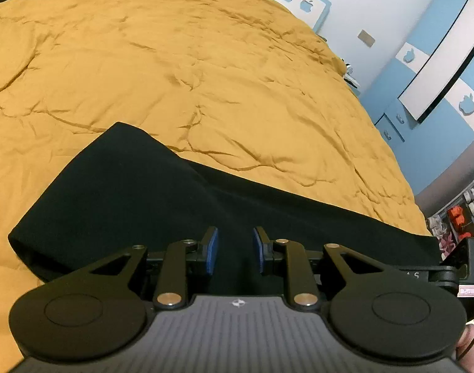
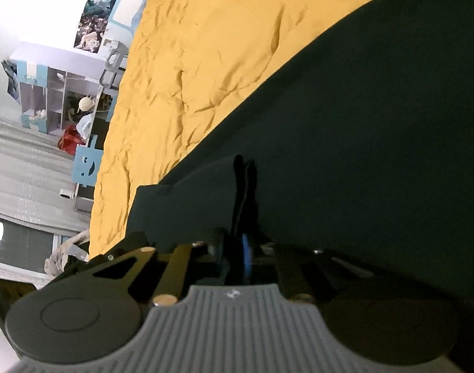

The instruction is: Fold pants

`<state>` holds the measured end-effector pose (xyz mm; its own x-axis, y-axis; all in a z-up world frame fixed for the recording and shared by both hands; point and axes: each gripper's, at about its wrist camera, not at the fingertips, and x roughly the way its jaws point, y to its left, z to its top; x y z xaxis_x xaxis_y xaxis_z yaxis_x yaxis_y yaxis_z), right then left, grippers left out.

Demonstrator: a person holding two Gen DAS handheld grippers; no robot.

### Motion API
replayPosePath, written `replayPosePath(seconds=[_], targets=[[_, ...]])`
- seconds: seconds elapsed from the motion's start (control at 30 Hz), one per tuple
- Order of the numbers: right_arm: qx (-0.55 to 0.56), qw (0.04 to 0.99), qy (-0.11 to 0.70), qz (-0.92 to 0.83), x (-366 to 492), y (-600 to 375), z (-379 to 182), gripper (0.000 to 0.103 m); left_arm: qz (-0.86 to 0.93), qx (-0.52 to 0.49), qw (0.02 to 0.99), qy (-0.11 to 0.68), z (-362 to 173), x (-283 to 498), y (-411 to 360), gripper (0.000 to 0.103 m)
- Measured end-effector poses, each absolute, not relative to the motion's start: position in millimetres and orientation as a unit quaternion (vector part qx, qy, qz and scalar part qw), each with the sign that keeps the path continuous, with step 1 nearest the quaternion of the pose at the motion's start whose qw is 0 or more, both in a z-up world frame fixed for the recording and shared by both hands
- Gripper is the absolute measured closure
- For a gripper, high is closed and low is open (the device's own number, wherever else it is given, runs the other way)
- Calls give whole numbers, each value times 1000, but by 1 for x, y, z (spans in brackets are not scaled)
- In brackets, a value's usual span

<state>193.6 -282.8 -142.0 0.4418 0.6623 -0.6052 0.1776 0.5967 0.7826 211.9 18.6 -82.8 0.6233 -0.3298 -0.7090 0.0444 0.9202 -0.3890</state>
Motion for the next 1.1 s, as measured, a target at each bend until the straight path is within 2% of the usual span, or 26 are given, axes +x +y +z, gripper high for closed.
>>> replayPosePath(seconds=[0.2, 0.57, 0.87, 1.1], targets=[[357, 780, 481, 181, 196, -266, -107, 103, -85, -177, 887, 418, -77, 204, 25, 77], [241, 836, 435, 231, 216, -259, 23, 103, -71, -180, 906, 377, -36, 184, 37, 77], [228, 848, 425, 221, 209, -347, 111, 103, -93, -165, 914, 358, -13, 199, 26, 77], [233, 855, 436, 157, 200, -448, 118, 103, -116, -131, 909, 379, -29, 216, -2, 77]])
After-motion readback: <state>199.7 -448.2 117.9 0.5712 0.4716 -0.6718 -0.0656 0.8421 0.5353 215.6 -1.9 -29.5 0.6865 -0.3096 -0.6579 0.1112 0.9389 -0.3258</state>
